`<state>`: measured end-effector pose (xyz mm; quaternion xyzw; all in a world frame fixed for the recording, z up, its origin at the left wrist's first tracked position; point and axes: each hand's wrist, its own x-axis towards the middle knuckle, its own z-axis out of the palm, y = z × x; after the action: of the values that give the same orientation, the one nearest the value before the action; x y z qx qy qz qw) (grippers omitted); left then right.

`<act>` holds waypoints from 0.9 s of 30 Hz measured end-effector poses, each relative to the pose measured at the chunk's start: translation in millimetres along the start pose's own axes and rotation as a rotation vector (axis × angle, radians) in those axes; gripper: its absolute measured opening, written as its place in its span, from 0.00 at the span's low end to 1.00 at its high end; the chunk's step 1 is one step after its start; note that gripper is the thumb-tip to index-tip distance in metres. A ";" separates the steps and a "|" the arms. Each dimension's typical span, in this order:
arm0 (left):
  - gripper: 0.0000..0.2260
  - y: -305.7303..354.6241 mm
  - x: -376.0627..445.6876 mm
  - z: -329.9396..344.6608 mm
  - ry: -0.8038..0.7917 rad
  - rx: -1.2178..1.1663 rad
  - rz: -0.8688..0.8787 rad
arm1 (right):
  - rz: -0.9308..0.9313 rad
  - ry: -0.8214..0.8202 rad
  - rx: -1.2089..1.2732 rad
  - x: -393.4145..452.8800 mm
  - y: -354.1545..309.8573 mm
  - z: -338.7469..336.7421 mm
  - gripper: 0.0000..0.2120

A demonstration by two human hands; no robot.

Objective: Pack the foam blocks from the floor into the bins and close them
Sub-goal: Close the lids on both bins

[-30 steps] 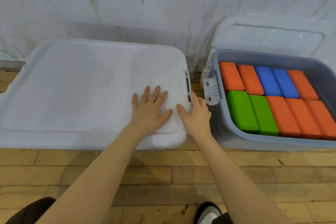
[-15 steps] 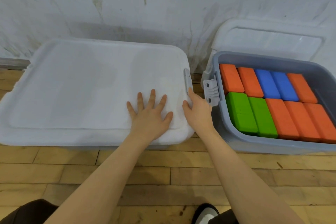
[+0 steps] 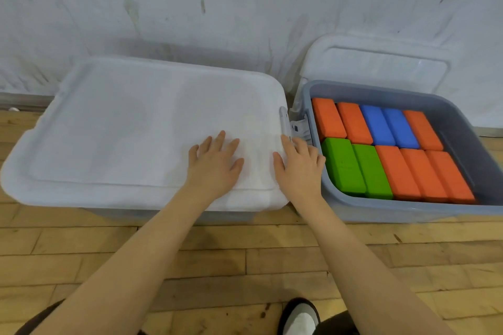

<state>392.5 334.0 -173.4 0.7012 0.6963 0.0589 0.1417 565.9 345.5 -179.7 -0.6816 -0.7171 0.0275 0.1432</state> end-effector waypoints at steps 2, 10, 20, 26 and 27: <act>0.22 -17.5 -8.0 -17.5 0.114 -0.004 -0.012 | -0.050 0.011 0.014 -0.9 -20.2 -10.0 0.20; 0.19 -122.4 -40.1 -97.7 0.435 -0.053 -0.128 | -0.421 0.030 -0.087 34.6 -164.5 -36.4 0.17; 0.19 -245.7 -29.7 -97.8 0.420 -0.086 -0.421 | -0.542 -0.107 0.125 43.0 -266.4 34.9 0.19; 0.27 -311.8 -1.5 -83.4 0.221 -0.225 -0.591 | -0.572 -0.286 0.036 73.4 -314.7 104.7 0.24; 0.28 -321.0 5.0 -81.7 0.184 -0.233 -0.579 | -0.567 -0.281 0.011 78.9 -319.9 112.6 0.26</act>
<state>61.7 345.4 -186.2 0.4447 0.8653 0.1587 0.1683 226.0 418.7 -199.1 -0.4432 -0.8912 0.0843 0.0482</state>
